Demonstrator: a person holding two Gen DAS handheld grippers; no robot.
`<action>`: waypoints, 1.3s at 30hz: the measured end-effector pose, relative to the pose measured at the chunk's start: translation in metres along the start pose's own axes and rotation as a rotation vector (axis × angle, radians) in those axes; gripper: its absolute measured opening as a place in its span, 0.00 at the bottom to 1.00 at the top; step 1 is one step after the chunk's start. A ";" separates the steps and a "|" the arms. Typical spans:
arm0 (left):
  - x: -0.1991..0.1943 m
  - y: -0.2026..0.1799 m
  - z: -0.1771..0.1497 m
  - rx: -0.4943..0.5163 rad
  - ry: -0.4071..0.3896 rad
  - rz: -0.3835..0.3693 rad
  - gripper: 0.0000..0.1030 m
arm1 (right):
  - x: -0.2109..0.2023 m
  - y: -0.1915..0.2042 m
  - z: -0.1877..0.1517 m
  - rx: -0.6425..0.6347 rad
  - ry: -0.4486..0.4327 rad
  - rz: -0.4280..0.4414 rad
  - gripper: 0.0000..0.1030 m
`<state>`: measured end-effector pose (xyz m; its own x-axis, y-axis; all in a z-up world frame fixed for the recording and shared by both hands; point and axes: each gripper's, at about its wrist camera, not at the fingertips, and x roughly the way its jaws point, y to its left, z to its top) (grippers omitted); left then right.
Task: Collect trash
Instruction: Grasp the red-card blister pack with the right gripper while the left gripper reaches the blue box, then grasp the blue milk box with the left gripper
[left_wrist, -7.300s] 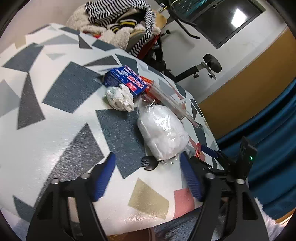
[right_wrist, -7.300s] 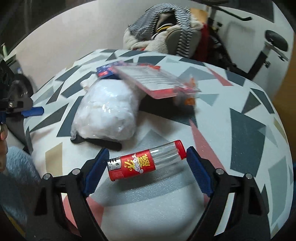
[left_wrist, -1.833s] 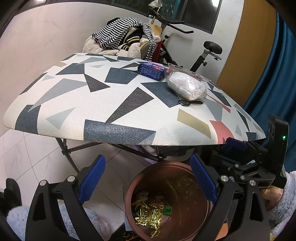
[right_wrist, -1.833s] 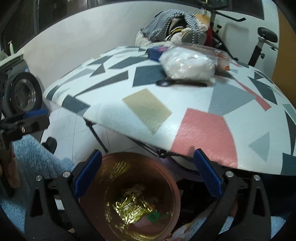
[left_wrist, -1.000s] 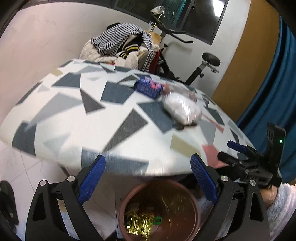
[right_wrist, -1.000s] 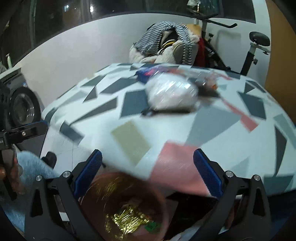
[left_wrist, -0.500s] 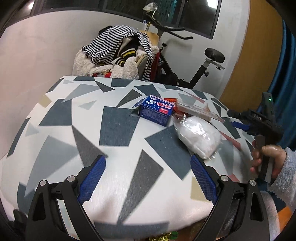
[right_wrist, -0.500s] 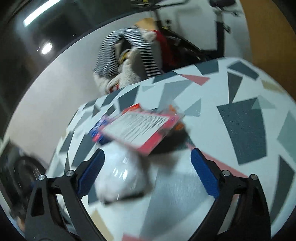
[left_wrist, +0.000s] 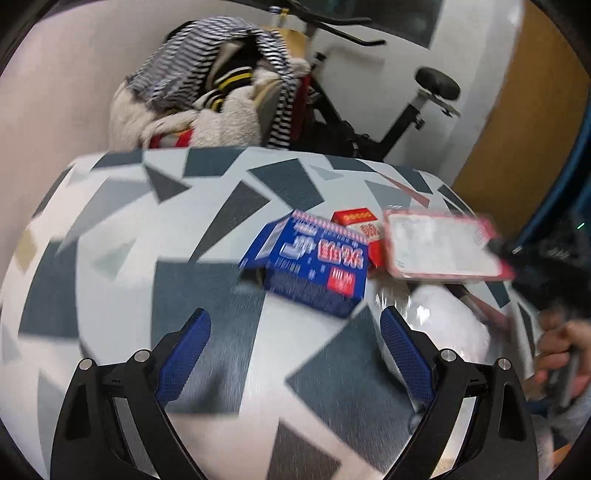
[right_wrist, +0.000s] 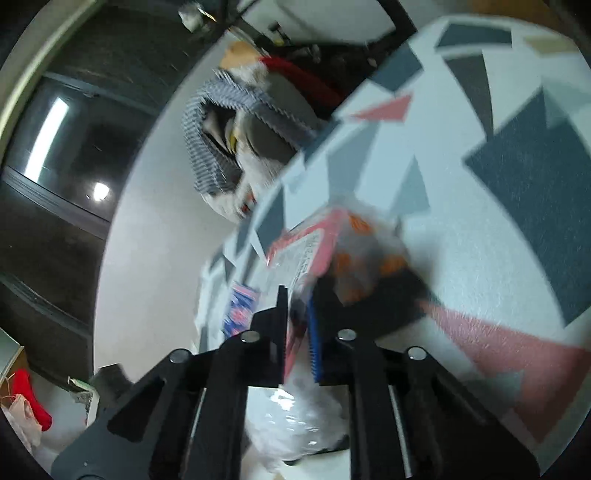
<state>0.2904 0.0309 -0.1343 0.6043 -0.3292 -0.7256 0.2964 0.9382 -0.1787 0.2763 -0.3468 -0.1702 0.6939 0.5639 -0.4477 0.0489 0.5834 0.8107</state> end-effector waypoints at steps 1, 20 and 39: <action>0.006 -0.001 0.004 0.010 0.004 -0.010 0.90 | -0.009 0.006 0.005 -0.019 -0.031 0.011 0.11; 0.097 -0.026 0.038 0.189 0.185 0.048 0.92 | -0.083 0.068 0.020 -0.530 -0.178 -0.271 0.10; -0.053 -0.041 -0.005 0.089 -0.006 -0.016 0.80 | -0.112 0.094 -0.020 -0.612 -0.153 -0.270 0.10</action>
<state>0.2429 0.0104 -0.0916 0.6032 -0.3445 -0.7194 0.3703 0.9198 -0.1300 0.1882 -0.3435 -0.0516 0.8105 0.2896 -0.5092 -0.1491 0.9426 0.2987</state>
